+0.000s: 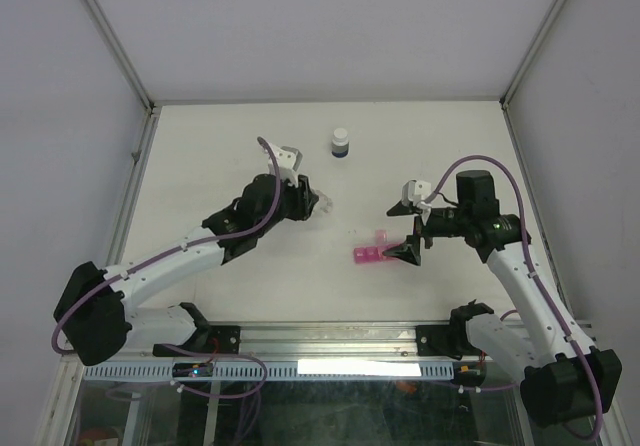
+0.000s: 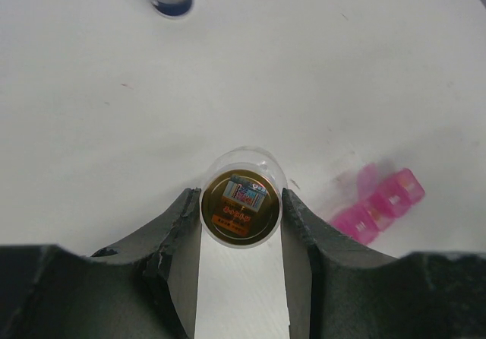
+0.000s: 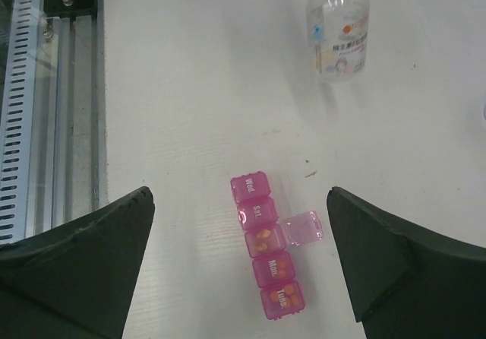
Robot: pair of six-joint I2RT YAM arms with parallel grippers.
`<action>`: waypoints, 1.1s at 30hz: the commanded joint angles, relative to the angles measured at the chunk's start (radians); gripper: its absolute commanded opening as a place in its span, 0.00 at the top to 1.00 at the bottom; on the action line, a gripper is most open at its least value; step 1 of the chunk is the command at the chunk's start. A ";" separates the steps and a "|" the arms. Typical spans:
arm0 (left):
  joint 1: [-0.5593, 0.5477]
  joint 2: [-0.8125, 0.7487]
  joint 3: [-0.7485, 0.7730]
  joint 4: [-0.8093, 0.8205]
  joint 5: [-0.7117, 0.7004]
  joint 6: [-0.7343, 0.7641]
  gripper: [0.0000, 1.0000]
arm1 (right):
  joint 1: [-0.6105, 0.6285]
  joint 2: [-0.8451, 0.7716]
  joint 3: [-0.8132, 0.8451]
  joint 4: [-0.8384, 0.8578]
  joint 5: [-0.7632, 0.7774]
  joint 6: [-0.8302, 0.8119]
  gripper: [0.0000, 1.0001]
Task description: Sort the pills into containers
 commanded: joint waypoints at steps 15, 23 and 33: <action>0.385 0.401 0.478 -0.344 0.031 0.215 1.00 | -0.008 0.003 -0.018 0.128 0.077 0.099 0.01; 0.448 0.582 0.650 -0.404 0.014 0.247 0.74 | -0.010 0.005 -0.021 0.131 0.076 0.104 0.01; 0.465 0.583 0.761 -0.478 0.058 0.232 0.22 | -0.014 0.015 -0.018 0.128 0.075 0.105 0.01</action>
